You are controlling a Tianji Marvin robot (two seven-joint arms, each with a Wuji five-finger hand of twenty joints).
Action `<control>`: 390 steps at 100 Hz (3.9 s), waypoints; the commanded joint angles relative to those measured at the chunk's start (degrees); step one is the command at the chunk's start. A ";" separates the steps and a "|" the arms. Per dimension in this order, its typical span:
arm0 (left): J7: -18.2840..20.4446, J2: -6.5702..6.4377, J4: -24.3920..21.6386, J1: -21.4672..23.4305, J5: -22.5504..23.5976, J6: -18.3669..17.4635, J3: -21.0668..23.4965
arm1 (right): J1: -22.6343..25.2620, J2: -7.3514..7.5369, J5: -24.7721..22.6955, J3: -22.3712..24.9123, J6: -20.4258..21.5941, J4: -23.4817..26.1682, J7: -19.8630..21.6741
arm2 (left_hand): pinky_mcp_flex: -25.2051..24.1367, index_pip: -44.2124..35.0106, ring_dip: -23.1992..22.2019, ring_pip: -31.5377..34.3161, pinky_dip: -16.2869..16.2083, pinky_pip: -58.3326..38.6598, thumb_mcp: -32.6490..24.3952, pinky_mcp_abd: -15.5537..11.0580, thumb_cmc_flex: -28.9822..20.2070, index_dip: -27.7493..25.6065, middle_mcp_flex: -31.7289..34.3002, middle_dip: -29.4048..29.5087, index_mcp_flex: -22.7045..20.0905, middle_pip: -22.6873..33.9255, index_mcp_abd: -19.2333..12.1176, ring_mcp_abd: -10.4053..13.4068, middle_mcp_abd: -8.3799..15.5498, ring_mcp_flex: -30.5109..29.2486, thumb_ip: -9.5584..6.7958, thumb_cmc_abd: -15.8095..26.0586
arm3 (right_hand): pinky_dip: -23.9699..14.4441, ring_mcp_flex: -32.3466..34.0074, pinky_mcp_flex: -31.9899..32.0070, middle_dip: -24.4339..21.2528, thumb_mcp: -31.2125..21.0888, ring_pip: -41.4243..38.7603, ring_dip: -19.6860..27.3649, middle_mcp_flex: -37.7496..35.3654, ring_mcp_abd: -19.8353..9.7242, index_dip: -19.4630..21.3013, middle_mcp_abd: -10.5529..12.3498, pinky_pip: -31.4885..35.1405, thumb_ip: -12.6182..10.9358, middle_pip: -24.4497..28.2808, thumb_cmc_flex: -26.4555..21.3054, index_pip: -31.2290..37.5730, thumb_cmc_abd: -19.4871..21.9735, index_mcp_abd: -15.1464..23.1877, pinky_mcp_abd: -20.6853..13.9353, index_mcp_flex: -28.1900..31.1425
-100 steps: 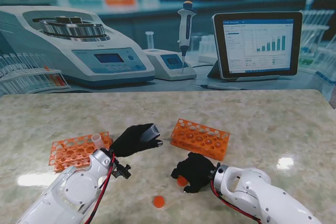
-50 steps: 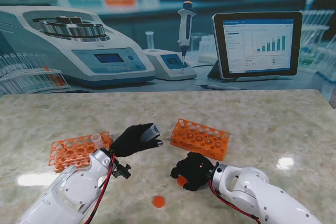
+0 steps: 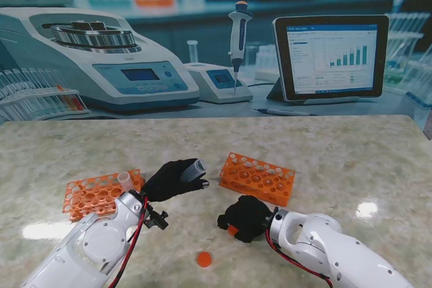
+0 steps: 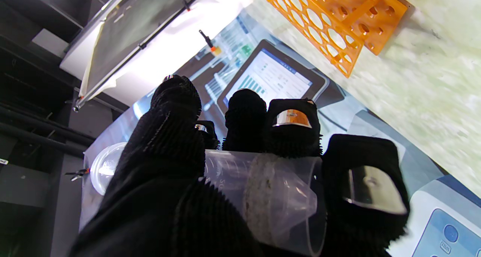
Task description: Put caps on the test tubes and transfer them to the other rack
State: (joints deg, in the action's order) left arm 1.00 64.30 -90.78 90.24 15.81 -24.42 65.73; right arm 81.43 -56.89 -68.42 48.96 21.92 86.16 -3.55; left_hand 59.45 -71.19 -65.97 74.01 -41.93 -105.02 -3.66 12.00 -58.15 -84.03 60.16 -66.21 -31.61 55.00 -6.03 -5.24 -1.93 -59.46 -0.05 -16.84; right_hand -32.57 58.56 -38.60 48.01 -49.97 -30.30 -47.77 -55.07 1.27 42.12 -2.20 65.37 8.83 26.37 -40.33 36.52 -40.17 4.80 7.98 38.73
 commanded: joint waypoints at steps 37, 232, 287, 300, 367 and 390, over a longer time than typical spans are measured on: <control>0.18 -0.06 -0.28 0.17 0.09 0.27 0.01 | -0.54 -0.19 1.14 -2.22 -0.53 -2.75 -0.38 | 2.39 -4.34 -0.14 2.04 1.39 -6.98 -1.05 -1.36 -0.32 -3.16 1.35 0.18 -0.99 0.07 -3.62 1.23 2.02 -2.08 -1.56 3.86 | -0.60 4.52 -4.32 2.89 -5.92 -3.93 -6.09 -5.76 0.28 -5.01 2.03 2.27 0.57 -0.83 -6.43 5.43 -3.52 5.83 -1.64 4.44; -0.20 0.00 -0.48 0.49 0.28 0.21 0.37 | 0.44 -1.06 3.96 -0.41 1.38 -0.98 -1.22 | 2.33 -4.33 0.02 1.73 1.61 -6.48 -1.04 -0.95 -0.33 -3.09 1.34 0.41 -0.97 -0.12 -3.68 1.12 2.08 -2.03 -1.53 3.82 | -1.24 8.97 -7.69 2.92 -15.61 -7.00 -4.96 -12.34 0.41 -1.49 3.65 3.31 0.87 1.57 -12.74 3.03 -2.64 7.27 -1.16 13.80; -0.22 -0.01 -0.53 0.58 0.30 0.09 0.47 | 0.60 -1.24 4.26 0.35 1.56 -0.29 -1.30 | 2.30 -4.34 0.08 1.58 1.70 -6.24 -1.03 -0.83 -0.32 -3.09 1.34 0.43 -0.97 -0.16 -3.70 1.11 2.11 -2.00 -1.52 3.87 | -1.12 9.39 -8.10 2.75 -17.11 -7.43 -4.69 -12.99 0.32 0.31 3.96 3.18 1.33 1.83 -13.19 2.25 -3.83 7.23 -0.96 14.81; -0.22 -0.02 -0.54 0.60 0.31 0.02 0.50 | 0.84 -1.29 4.46 0.77 1.71 -0.02 -1.17 | 2.29 -4.34 0.10 1.56 1.73 -6.16 -1.00 -0.78 -0.30 -3.09 1.31 0.44 -0.99 -0.18 -3.71 1.12 2.16 -2.00 -1.51 3.84 | -0.79 9.46 -8.14 2.74 -17.47 -7.53 -4.69 -13.03 0.30 0.71 3.96 3.16 1.38 1.87 -13.22 2.05 -3.91 7.19 -0.80 14.90; -0.13 -0.05 -0.53 0.60 0.27 -0.24 0.51 | 2.76 -1.36 4.39 3.25 2.62 2.27 -0.68 | 2.25 -4.32 0.20 1.34 1.88 -5.79 -0.99 -0.56 -0.31 -3.06 1.38 0.52 -0.95 -0.26 -3.76 1.10 2.22 -1.99 -1.50 3.82 | 1.92 9.72 -8.24 2.76 -19.07 -7.93 -4.81 -13.34 0.28 2.19 3.91 4.10 1.51 2.15 -13.28 1.38 -4.16 7.34 -0.35 15.40; -0.03 -0.06 -0.48 0.52 0.18 -0.33 0.41 | 4.00 -1.44 4.19 4.69 2.92 3.77 -0.77 | 2.24 -4.35 0.21 1.30 1.92 -5.67 -0.99 -0.49 -0.29 -3.07 1.31 0.53 -1.00 -0.30 -3.76 1.10 2.21 -1.98 -1.50 3.90 | 2.80 9.85 -8.18 2.77 -19.43 -8.07 -4.89 -13.45 0.17 2.47 3.98 4.57 1.53 2.27 -13.21 1.28 -4.10 7.35 -0.30 15.56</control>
State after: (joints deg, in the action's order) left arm 0.72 64.29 -90.97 90.67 16.06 -24.66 66.18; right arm 84.72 -58.15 -64.00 53.50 24.75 89.06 -4.39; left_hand 59.46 -71.19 -65.93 73.93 -41.75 -105.02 -3.66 12.21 -58.15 -84.03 60.15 -66.19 -31.61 54.93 -6.08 -5.24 -1.69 -59.46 -0.05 -16.84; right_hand -30.90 66.90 -46.27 49.25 -57.93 -35.69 -52.55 -61.85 1.64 43.29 -8.56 68.05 14.06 21.75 -44.43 36.99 -45.90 12.15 7.12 52.04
